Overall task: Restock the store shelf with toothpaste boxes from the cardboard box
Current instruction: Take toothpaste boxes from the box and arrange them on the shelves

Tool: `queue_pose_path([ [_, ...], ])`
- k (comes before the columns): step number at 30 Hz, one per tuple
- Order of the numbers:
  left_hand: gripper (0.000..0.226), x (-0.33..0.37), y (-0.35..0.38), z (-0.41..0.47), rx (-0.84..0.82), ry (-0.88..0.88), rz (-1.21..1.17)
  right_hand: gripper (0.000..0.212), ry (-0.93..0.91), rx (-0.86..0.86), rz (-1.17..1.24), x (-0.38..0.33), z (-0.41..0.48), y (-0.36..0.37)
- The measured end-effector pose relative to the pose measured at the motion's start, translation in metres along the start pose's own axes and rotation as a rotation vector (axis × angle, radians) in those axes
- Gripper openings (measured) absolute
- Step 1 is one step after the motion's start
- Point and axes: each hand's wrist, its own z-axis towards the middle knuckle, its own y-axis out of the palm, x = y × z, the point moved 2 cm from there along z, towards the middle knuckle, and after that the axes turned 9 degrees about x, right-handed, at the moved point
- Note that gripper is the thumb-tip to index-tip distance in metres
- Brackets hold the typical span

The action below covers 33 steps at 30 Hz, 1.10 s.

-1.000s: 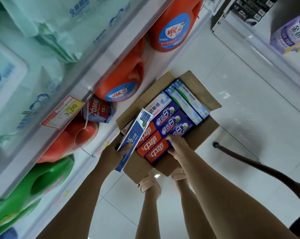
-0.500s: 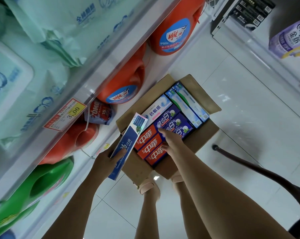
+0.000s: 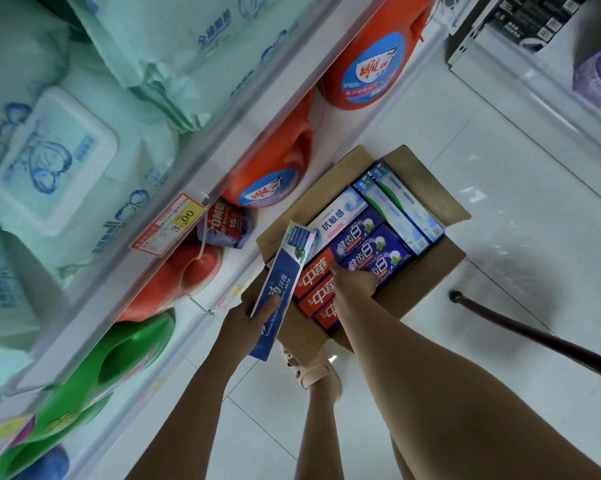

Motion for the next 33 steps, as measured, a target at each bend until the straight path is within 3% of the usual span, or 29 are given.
queue_pose_path([
  [2,0.031,-0.002,0.002,-0.002,-0.012,-0.027,-0.001,0.071,-0.093,0.033,-0.137,0.003,0.007,-0.004],
  [8,0.032,0.000,0.005,-0.009,-0.008,-0.088,0.004,0.056,-0.196,0.002,-0.188,0.014,0.022,-0.011],
  [14,0.029,0.018,-0.001,-0.028,0.038,-0.053,-0.020,0.058,-0.186,-0.056,-0.106,0.009,0.019,-0.030],
  [18,0.027,0.045,-0.013,-0.054,0.051,-0.056,-0.129,0.055,-0.223,-0.330,-0.057,-0.008,-0.003,-0.079],
  [22,0.054,0.079,-0.027,-0.086,-0.014,-0.089,-0.187,0.046,-0.191,-0.598,0.129,-0.047,-0.054,-0.138],
  [28,0.080,0.154,-0.041,-0.163,-0.196,0.026,-0.280,0.084,-0.284,-0.928,0.253,-0.119,-0.159,-0.211],
  [33,0.047,0.218,-0.052,-0.235,-0.242,0.168,-0.377,0.081,-0.269,-1.116,0.350,-0.155,-0.233,-0.267],
])
